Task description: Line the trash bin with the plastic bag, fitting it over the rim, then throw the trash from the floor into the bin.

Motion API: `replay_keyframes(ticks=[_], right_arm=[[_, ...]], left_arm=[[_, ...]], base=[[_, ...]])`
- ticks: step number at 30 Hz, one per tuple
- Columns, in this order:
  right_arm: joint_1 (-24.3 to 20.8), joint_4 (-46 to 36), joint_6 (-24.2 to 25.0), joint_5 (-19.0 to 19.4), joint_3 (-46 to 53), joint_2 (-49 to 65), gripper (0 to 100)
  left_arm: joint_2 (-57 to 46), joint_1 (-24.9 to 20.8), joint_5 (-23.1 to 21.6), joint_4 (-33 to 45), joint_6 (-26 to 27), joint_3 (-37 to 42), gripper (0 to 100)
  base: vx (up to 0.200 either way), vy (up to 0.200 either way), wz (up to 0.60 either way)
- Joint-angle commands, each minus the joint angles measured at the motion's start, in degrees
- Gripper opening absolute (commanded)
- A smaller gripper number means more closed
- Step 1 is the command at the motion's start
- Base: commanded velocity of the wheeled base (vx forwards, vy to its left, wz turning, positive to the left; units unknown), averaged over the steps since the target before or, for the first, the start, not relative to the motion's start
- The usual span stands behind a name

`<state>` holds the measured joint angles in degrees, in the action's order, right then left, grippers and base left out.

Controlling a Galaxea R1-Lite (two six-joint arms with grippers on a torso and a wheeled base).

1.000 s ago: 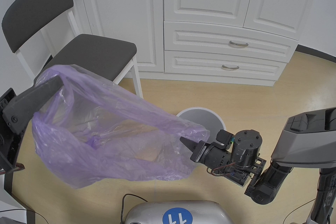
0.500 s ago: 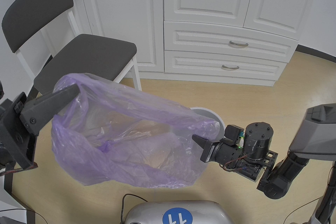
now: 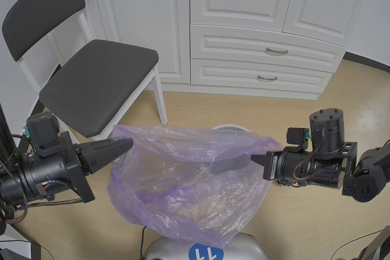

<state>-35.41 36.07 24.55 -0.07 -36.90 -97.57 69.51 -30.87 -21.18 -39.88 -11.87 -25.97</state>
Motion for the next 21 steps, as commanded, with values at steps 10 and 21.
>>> replay_keyframes(ticks=[10,21], right_arm=[[2.02,-24.29,-10.75,0.16,-8.27,26.21,0],[1.49,-24.03,-23.85,-5.38,-1.60,26.91,0]], left_arm=[[24.18,7.49,0.34,0.24,22.16,-1.81,0],[24.80,8.89,0.17,-0.38,24.35,-1.98,0]], base=[[0.000,0.000,0.00],[0.000,0.000,0.00]])
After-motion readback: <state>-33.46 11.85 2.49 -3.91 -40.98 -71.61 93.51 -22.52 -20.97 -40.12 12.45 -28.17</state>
